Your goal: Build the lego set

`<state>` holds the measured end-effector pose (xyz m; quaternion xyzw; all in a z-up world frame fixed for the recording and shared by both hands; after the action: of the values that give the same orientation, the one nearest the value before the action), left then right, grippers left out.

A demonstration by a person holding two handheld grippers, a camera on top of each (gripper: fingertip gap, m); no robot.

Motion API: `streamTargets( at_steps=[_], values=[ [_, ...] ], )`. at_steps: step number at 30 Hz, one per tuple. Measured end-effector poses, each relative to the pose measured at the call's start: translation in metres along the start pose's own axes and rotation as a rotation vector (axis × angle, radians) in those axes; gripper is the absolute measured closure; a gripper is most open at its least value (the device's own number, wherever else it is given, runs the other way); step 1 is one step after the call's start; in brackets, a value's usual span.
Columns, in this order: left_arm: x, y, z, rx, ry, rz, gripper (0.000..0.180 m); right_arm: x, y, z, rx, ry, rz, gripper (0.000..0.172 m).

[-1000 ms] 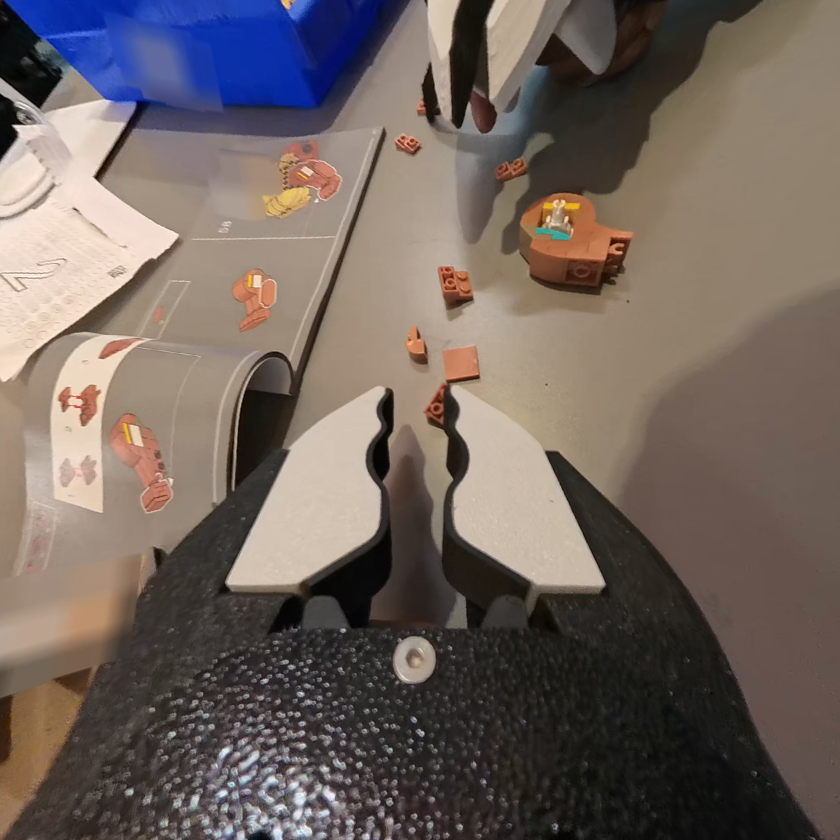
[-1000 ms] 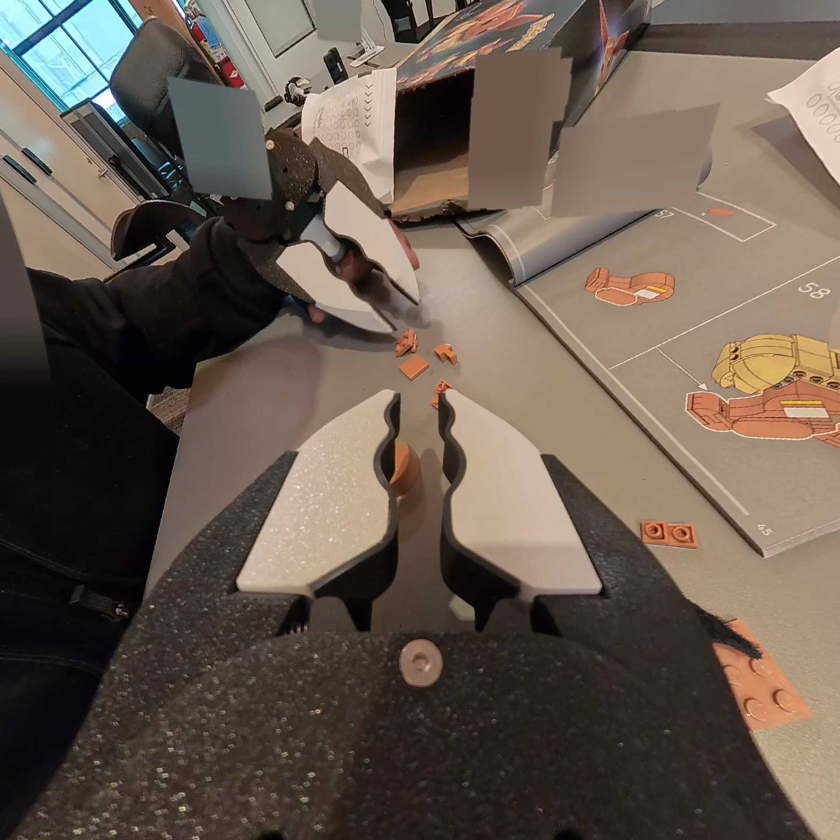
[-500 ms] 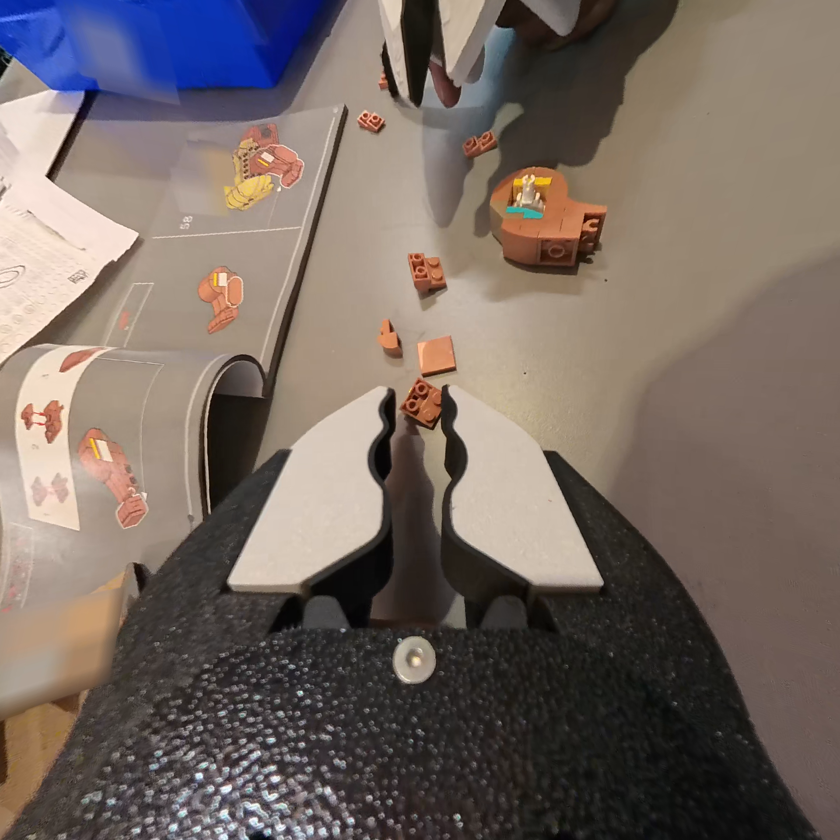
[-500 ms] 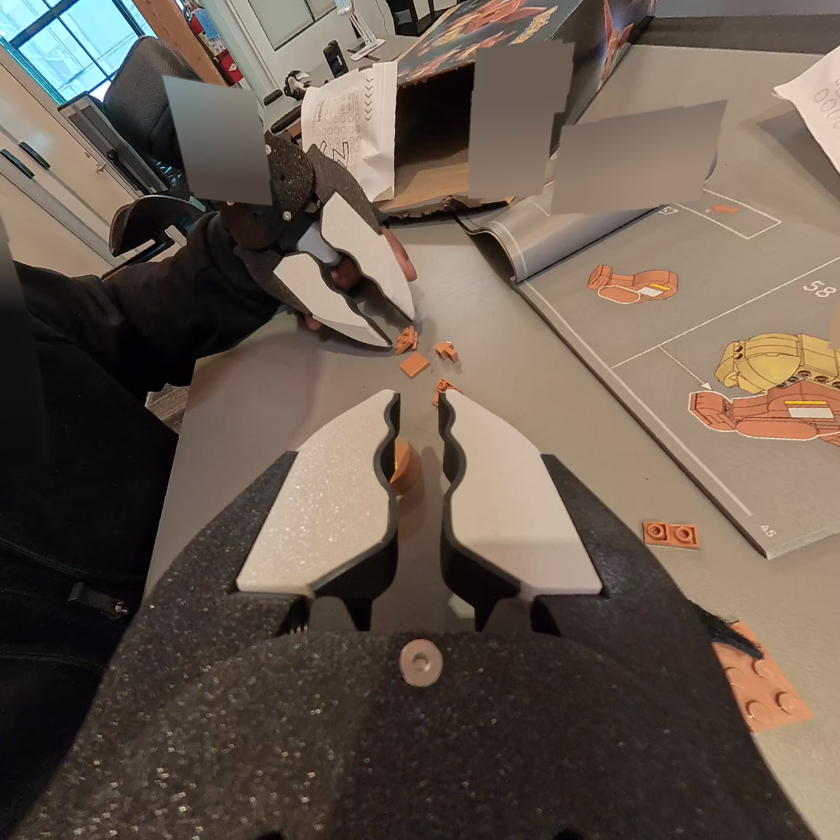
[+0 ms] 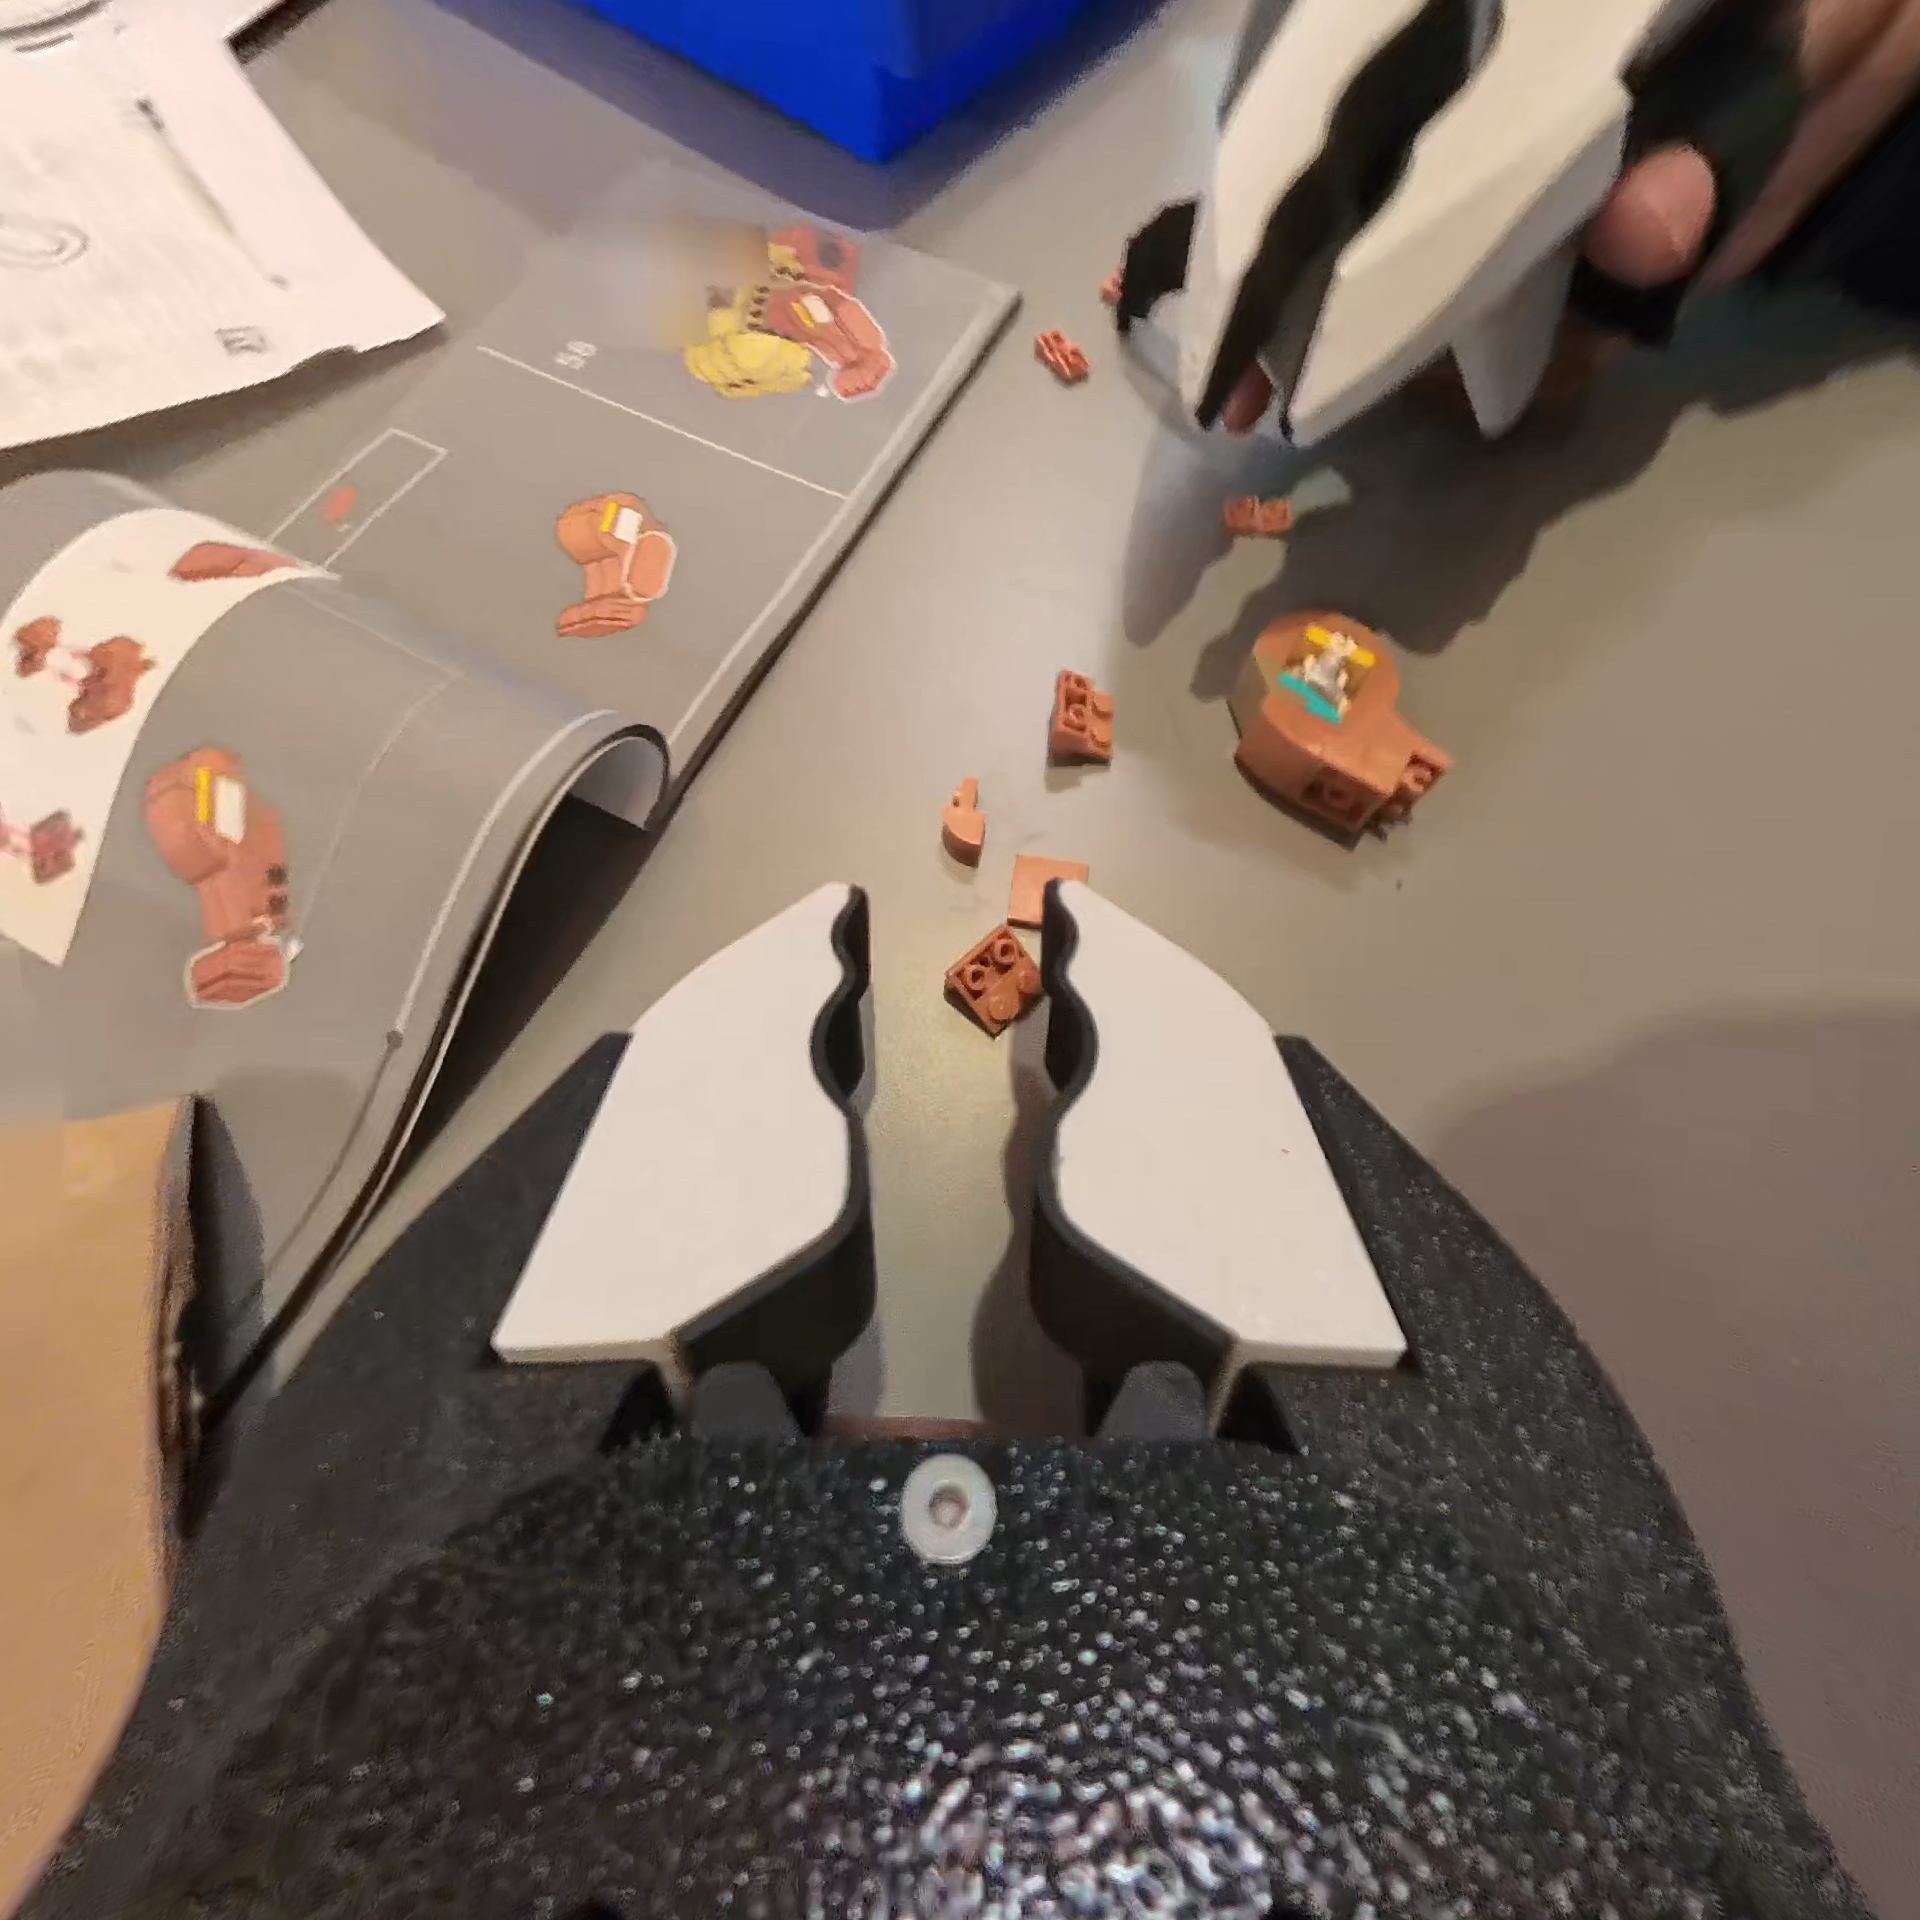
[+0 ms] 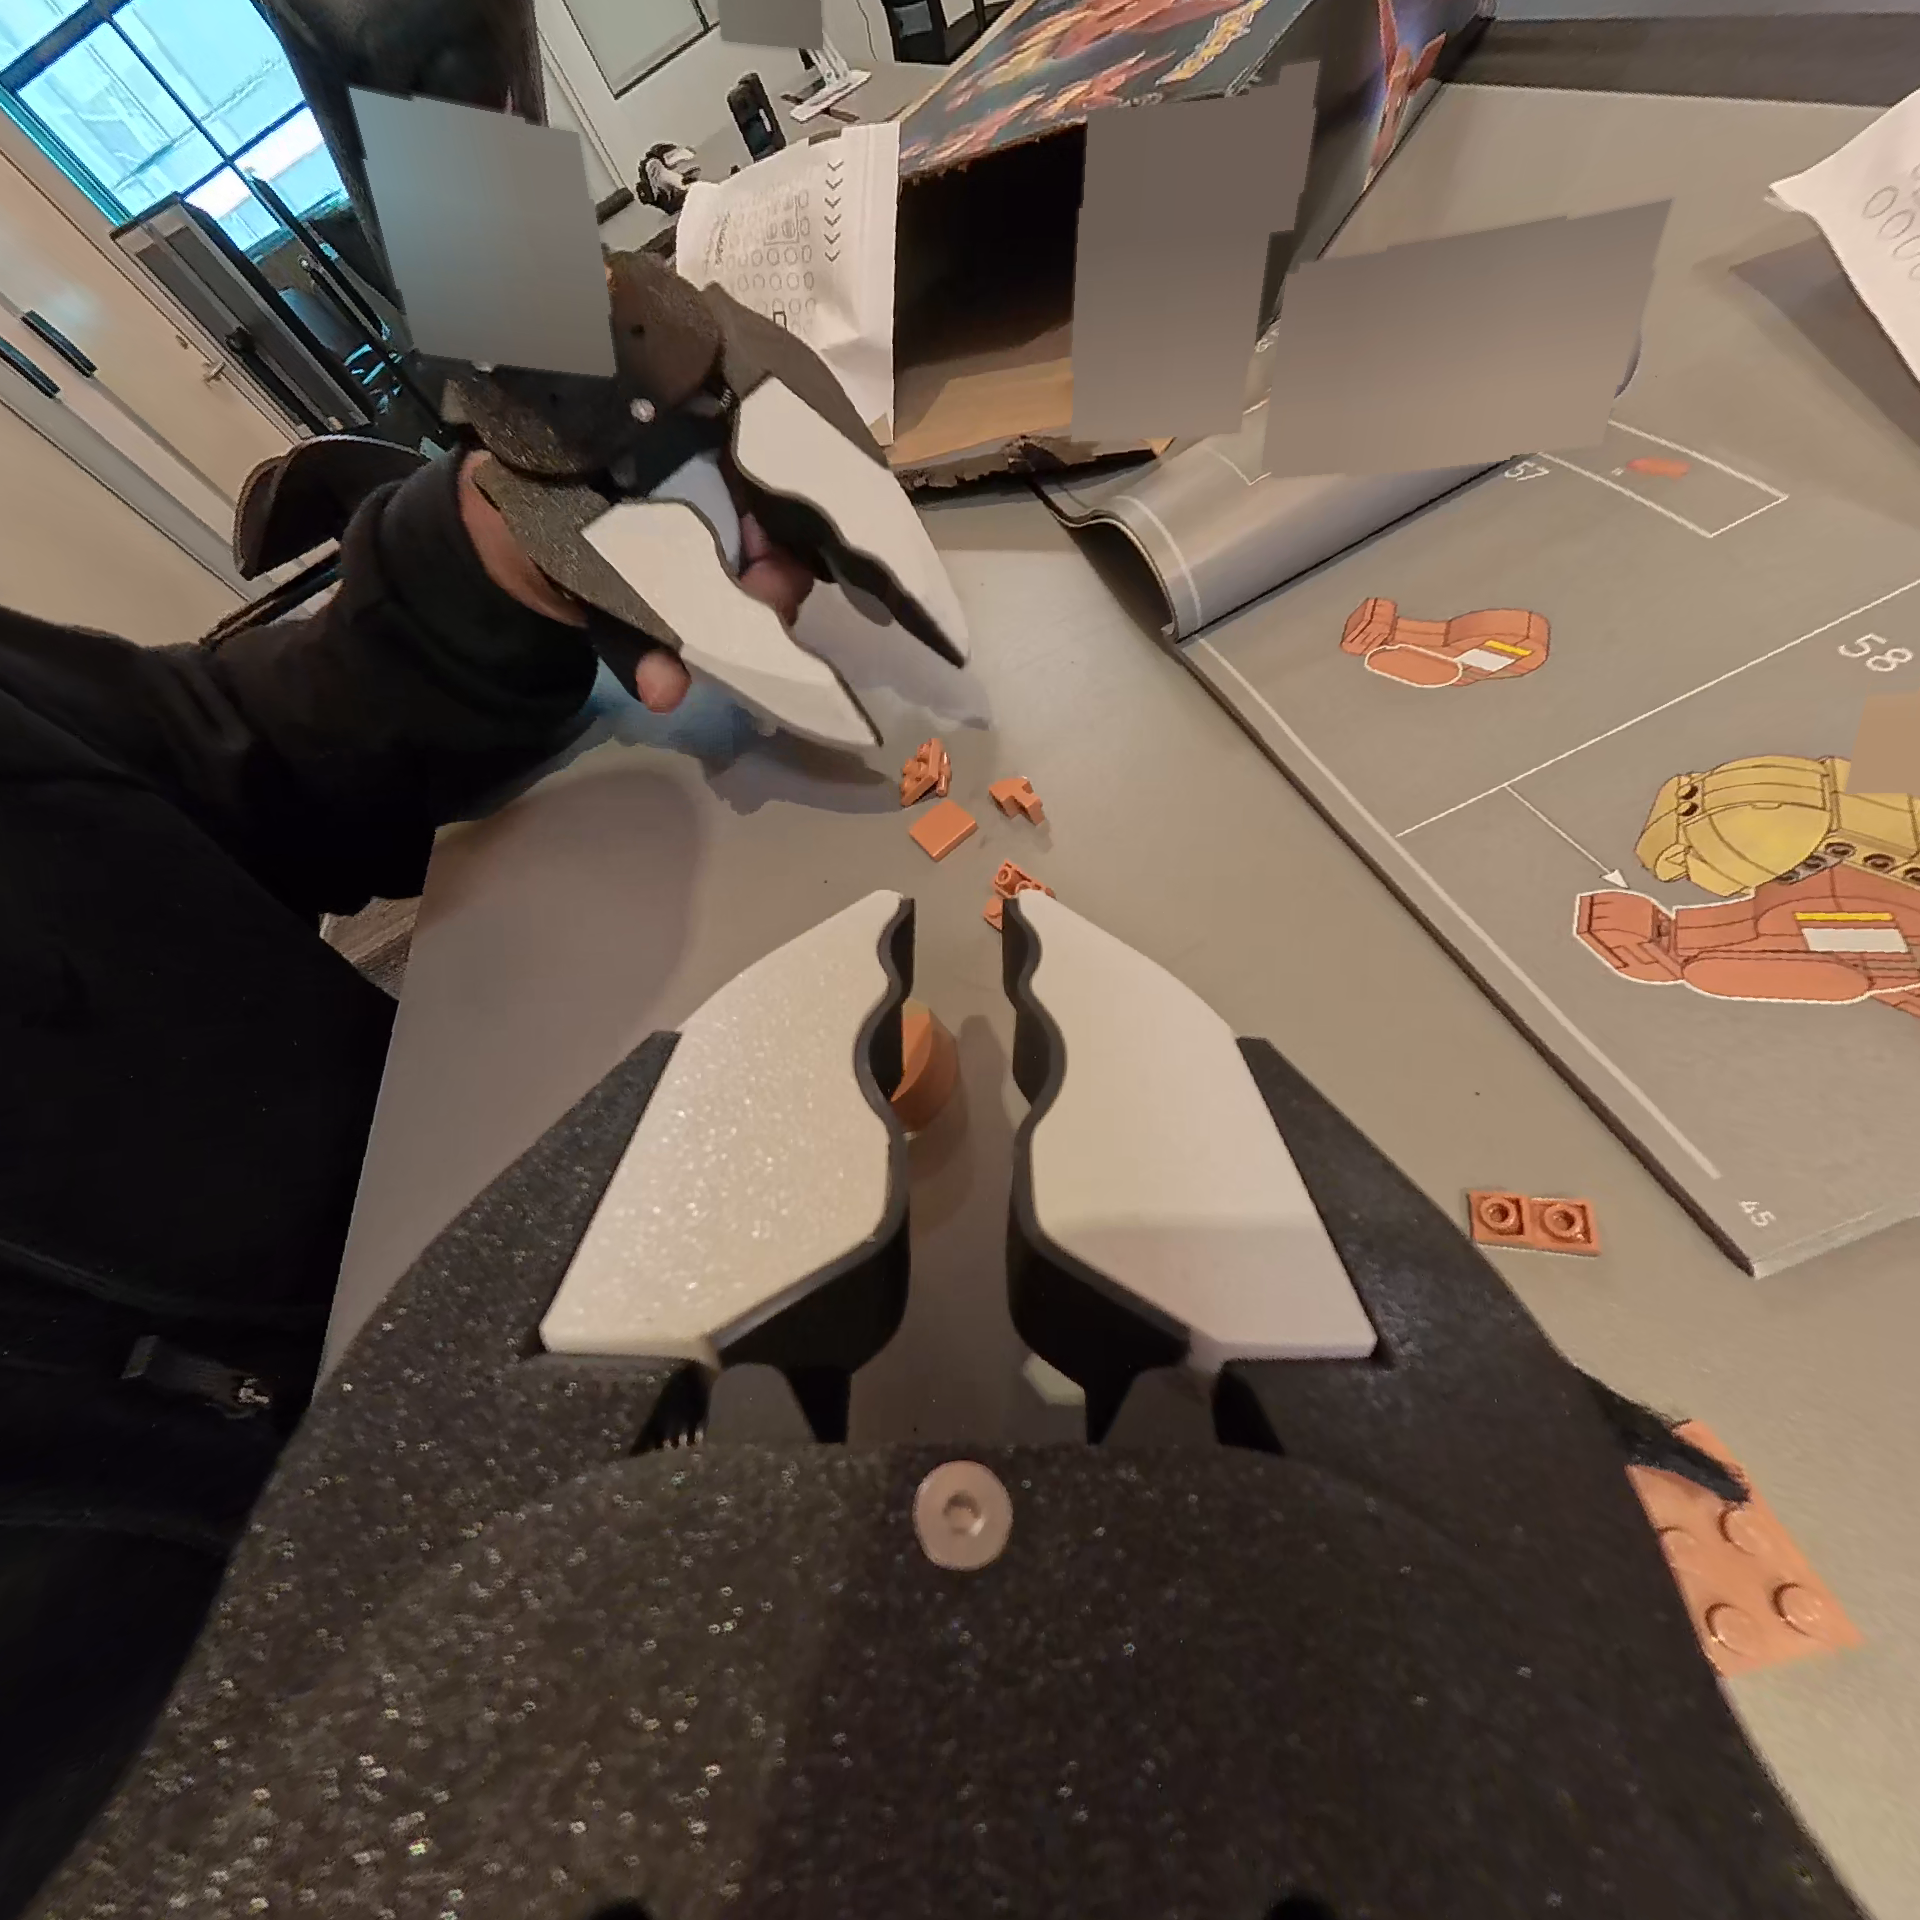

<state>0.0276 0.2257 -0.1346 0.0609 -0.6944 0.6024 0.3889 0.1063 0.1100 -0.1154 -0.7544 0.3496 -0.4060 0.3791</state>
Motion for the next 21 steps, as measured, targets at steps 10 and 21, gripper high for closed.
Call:
streamTargets(
  at_steps=[10,21],
  values=[
    [0.005,0.014,0.017,0.199,-0.293,-0.004,0.153,-0.003,-0.001,0.003,-0.016,0.006,-0.007,0.156],
    [-0.008,0.020,0.021,0.122,-0.349,-0.110,0.163,-0.003,-0.001,0.004,-0.013,0.020,-0.010,0.156]
  ],
)
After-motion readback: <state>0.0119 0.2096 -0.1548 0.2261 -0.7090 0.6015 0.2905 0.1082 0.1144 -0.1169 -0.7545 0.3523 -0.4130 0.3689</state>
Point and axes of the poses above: each gripper's, where its closed fingertips meet, x back along the fingers, y out of its underside, z = x × y across the jaws, the point moved 3 cm from there along x, back along the fingers
